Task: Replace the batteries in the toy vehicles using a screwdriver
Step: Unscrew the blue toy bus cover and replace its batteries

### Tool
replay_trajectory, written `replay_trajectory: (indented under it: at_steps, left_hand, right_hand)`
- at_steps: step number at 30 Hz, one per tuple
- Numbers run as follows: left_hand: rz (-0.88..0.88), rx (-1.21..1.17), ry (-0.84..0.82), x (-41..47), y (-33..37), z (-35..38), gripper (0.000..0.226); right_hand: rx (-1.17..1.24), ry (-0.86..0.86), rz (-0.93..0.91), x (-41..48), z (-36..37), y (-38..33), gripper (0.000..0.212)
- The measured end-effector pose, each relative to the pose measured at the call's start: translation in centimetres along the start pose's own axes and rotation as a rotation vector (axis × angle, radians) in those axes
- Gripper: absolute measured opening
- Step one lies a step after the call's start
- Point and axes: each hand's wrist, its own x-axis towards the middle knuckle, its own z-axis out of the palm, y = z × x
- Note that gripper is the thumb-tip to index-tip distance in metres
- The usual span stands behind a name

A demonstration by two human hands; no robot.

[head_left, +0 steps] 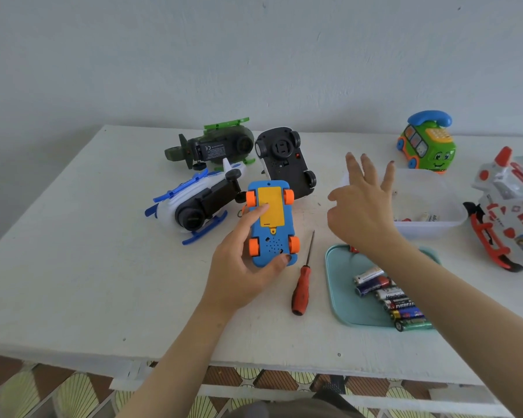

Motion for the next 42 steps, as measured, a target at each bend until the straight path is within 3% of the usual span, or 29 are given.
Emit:
replay_trajectory:
  at_steps: [3, 5, 8, 14, 18, 32, 36, 42]
  left_hand:
    - [-0.002, 0.005, 0.0, 0.0, 0.0, 0.0, 0.066]
    - [0.0, 0.008, -0.004, 0.1, 0.1, 0.0, 0.066]
    - [0.0, 0.006, -0.004, 0.1, 0.1, -0.1, 0.065]
    - [-0.012, 0.004, -0.014, 0.2, 0.1, -0.2, 0.067]
    - [-0.013, 0.011, -0.02, 0.2, 0.0, -0.3, 0.066]
    - [0.009, -0.006, -0.017, 0.3, 0.1, -0.3, 0.067]
    - [0.003, -0.013, -0.019, 0.3, 0.2, -0.4, 0.067]
    - [-0.013, -0.023, -0.023, 0.2, 0.3, -0.3, 0.068]
  right_hand:
    - [-0.142, -0.006, 0.037, 1.3, 0.0, -1.1, 0.019]
    - [-0.183, 0.001, 0.044, 2.2, -0.1, -1.5, 0.026]
    - [-0.199, -0.01, 0.036, 3.5, 0.0, -2.0, 0.034]
    - [-0.227, -0.098, 0.062, 4.6, 0.2, -2.4, 0.027]
    - [-0.253, -0.071, 0.053, 4.4, 0.5, -2.3, 0.033]
    - [-0.236, -0.045, -0.028, 3.4, 0.5, -2.3, 0.019]
    - [-0.033, 0.011, -0.064, 3.0, -0.6, -2.0, 0.019]
    - [0.744, 0.175, -0.184, 0.2, -2.7, -2.6, 0.009]
